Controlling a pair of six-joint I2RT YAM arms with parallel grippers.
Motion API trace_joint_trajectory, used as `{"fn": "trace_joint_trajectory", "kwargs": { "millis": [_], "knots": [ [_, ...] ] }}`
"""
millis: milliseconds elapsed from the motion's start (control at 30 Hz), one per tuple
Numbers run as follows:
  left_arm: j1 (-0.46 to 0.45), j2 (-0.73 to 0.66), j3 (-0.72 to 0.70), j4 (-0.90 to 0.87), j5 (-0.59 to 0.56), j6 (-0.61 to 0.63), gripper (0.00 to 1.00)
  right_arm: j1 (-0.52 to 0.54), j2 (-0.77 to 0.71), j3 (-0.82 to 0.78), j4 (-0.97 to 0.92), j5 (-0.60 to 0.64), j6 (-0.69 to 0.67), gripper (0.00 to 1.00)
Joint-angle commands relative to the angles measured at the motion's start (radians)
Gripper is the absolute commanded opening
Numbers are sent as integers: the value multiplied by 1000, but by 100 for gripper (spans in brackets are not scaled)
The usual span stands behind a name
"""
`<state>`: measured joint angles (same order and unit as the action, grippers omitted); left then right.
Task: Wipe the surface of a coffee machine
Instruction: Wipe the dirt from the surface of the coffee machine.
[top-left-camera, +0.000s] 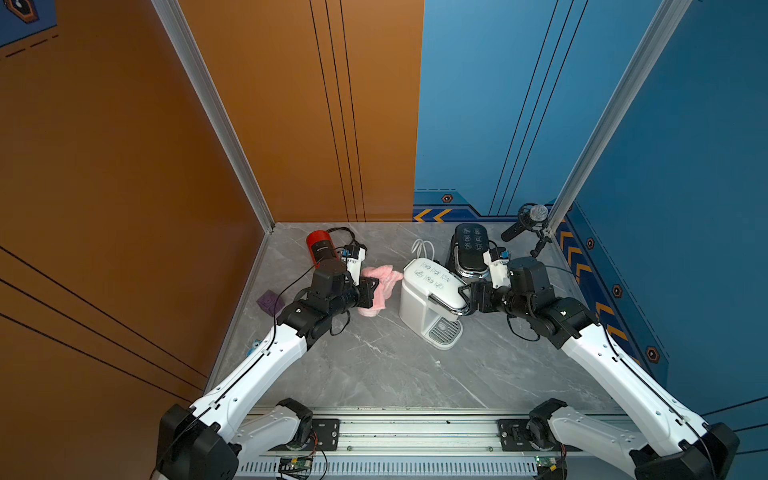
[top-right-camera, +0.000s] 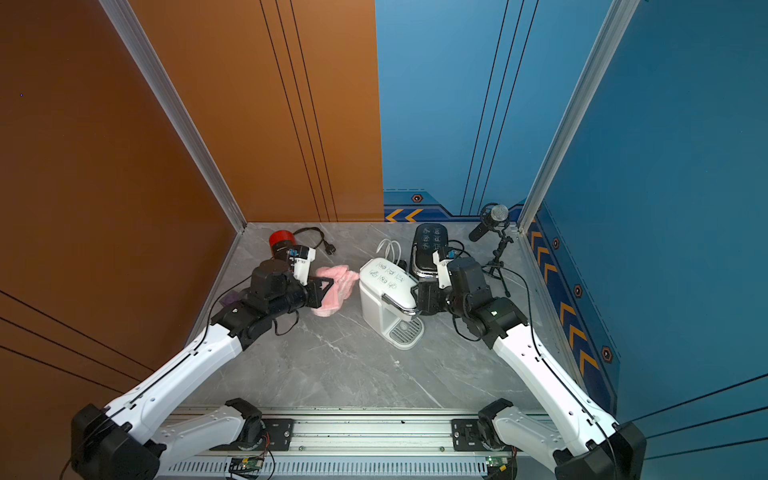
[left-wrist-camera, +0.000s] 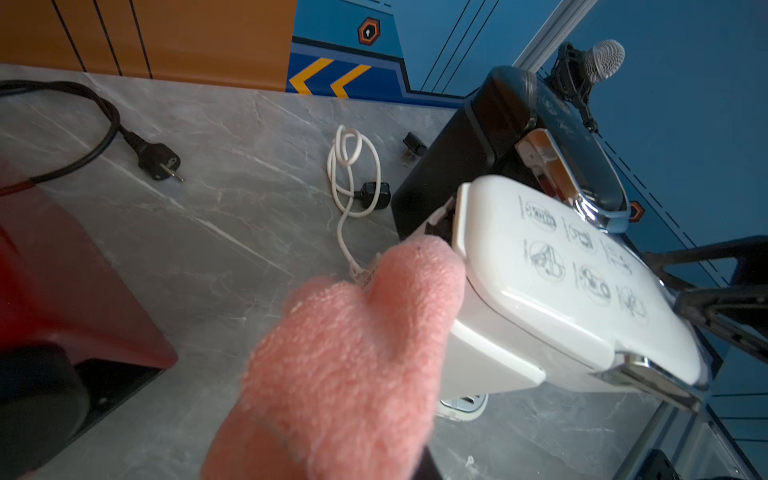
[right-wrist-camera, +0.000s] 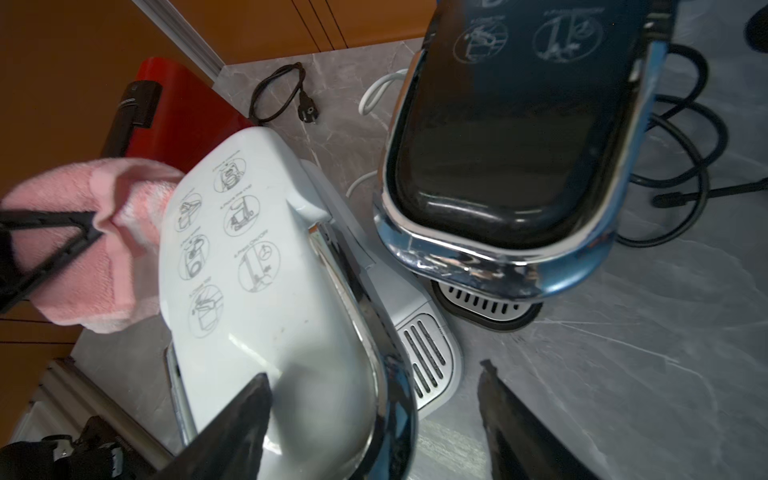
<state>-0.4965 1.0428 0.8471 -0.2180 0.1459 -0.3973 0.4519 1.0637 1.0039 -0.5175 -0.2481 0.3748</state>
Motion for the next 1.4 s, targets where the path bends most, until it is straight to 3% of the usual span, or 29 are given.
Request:
{"fn": "trace_joint_trajectory", "kwargs": {
  "millis": [0,133,300,600,900,1067,1367],
  "knots": [
    [-47,-105,-78,-22,-96,-75,0,-7,11,-56,32,-199,22,79],
    [-160,-178,-149,-21,-198,-117,0,-6,1,-86,77,-211,42,79],
    [-275,-216,-127,-21,-339,-144,0,27,-3,-129,111,-208,95,78],
    [-304,-186,-69,-16,-478,-195,0,112,-64,-218,156,-131,220,76],
    [-313,-107,-24,48,-480,-252,0,204,-90,-292,230,-64,335,75],
    [-355,-50,4,104,-510,-308,0,238,-79,-295,228,-22,339,75],
    [-447,45,-44,190,-680,-446,0,273,-26,-295,254,-10,337,74]
  ]
}}
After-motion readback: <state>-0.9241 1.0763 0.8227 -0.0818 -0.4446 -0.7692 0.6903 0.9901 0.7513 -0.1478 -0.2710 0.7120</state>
